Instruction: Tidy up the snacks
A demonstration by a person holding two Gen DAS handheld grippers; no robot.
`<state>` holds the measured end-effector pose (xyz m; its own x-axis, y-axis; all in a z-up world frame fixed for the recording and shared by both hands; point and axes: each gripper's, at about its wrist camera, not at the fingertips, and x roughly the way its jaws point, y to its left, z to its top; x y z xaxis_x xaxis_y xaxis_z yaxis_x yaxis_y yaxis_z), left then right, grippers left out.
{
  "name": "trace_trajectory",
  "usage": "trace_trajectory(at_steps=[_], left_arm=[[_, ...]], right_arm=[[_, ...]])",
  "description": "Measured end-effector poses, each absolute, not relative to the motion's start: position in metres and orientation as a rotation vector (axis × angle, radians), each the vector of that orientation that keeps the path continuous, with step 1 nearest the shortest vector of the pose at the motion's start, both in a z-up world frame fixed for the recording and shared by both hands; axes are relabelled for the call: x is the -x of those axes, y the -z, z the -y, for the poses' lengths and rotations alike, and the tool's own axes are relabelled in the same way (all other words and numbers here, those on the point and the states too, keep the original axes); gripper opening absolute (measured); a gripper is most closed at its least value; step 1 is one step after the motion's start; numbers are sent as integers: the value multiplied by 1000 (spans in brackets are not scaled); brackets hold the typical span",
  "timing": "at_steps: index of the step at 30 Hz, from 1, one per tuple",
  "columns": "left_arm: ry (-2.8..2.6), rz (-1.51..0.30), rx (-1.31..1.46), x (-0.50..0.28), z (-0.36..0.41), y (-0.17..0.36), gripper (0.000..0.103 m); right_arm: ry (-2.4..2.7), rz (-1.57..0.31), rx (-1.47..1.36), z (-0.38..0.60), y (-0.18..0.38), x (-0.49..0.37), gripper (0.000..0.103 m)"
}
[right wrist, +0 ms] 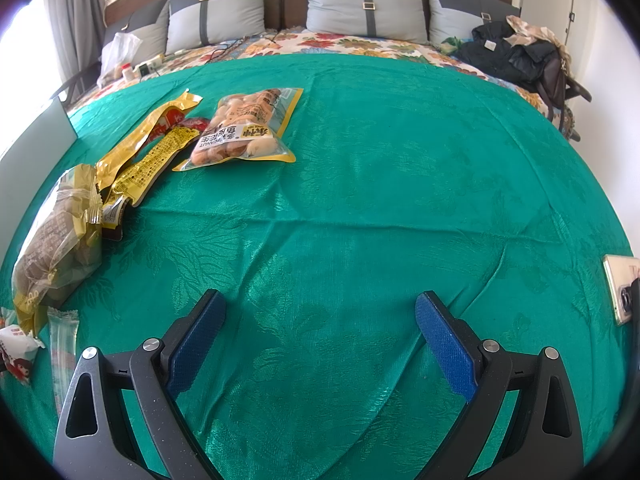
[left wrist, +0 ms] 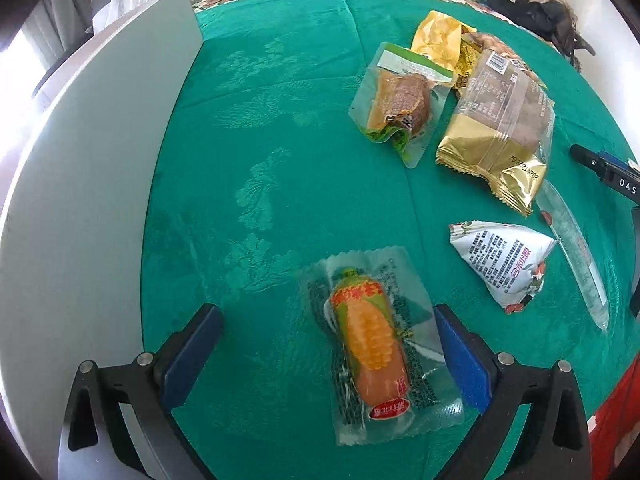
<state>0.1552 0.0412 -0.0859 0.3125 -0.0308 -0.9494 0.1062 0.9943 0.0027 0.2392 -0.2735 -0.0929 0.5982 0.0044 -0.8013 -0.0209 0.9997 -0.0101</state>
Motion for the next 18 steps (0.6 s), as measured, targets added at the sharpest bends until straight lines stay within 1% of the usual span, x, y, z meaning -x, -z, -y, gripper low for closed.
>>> trace_trajectory(at_steps=[2, 5, 6, 8, 10, 11, 12, 13, 16, 18], left_arm=[[69, -1263, -23, -149, -51, 88, 102], [55, -1240, -25, -141, -52, 88, 101], [64, -1230, -31, -140, -50, 88, 100], [106, -1194, -61, -137, -41, 84, 91], [165, -1160, -100, -134, -30, 79, 72], [196, -1146, -109, -134, -27, 77, 66], [215, -1138, -119, -133, -24, 76, 55], [222, -1136, -124, -132, -23, 74, 47], [216, -1139, -111, -126, -22, 72, 43], [209, -1129, -113, -116, -22, 71, 43]], right_arm=[[-15, -930, 19, 273, 93, -239, 98], [-15, -929, 19, 273, 93, -239, 98], [-15, -930, 19, 273, 93, -239, 98], [-15, -930, 19, 274, 93, -239, 98], [-15, -929, 19, 273, 93, -239, 98], [-15, -930, 19, 273, 93, -239, 98], [-15, -930, 19, 273, 93, -239, 98], [-15, -929, 19, 273, 93, -239, 98], [-15, -930, 19, 273, 93, -239, 98], [-15, -930, 19, 273, 93, -239, 98]])
